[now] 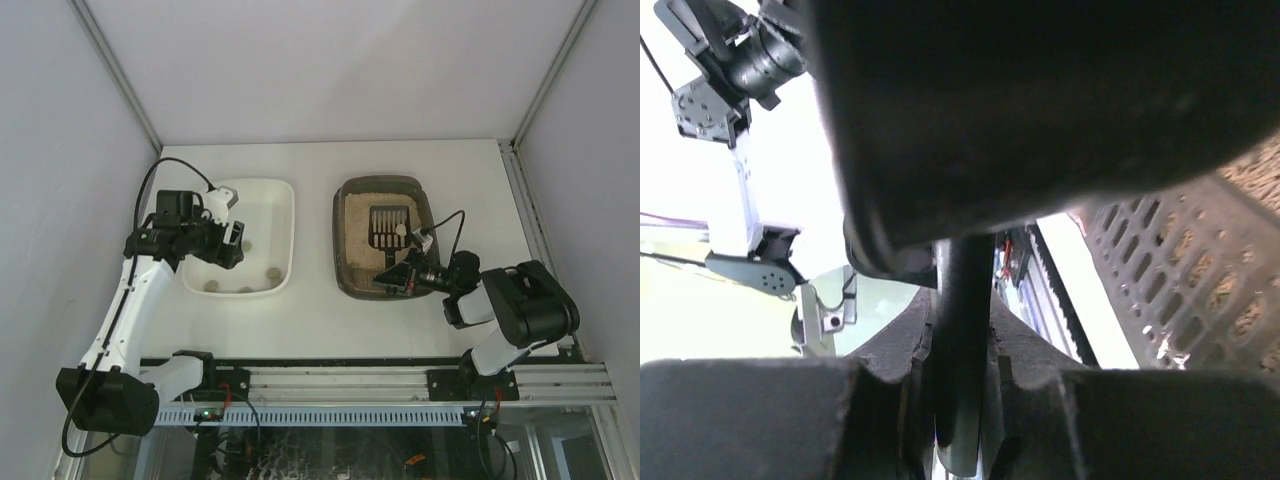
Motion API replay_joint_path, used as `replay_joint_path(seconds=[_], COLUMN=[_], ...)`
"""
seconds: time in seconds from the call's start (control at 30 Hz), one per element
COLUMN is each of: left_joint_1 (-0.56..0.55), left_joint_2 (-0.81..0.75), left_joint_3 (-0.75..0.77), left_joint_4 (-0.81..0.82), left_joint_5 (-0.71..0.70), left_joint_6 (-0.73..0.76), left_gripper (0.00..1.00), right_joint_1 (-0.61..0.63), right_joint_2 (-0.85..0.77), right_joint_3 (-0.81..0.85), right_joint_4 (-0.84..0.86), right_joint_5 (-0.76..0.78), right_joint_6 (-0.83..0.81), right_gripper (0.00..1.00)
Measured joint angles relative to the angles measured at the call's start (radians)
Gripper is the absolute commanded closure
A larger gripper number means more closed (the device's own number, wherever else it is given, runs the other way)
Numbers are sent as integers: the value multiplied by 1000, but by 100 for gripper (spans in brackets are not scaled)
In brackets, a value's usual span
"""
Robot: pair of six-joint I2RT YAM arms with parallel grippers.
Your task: Clean the litter box
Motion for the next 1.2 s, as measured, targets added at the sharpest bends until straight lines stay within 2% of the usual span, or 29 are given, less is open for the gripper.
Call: replay_joint_path(seconds=[0.2, 0.47, 0.53, 0.67, 0.87, 1.03, 1.2], left_joint_1=[0, 2, 21, 163, 313, 390, 438], left_joint_2=[-24, -28, -27, 21, 85, 85, 85], left_joint_3=[-20, -26, -23, 34, 82, 80, 79], left_joint_4=[34, 53, 51, 16, 18, 53, 90], left_joint_5=[-26, -79, -89, -23, 92, 135, 99], left_joint_6=[-22, -40, -39, -41, -87, -180, -284], left_gripper=[18, 16, 17, 19, 19, 16, 15], right_joint_1=[-54, 19, 55, 178, 341, 479, 621], right_joint_2=[55, 47, 18, -45, -57, 79, 305], right_joint_3=[4, 30, 66, 225, 540, 879, 1273], right_joint_4=[33, -92, -198, -454, -855, -1214, -1645], right_joint_5=[1, 12, 30, 66, 158, 301, 597], right_joint_6=[24, -9, -47, -162, -365, -542, -721], right_gripper=[100, 100, 100, 100, 100, 100, 100])
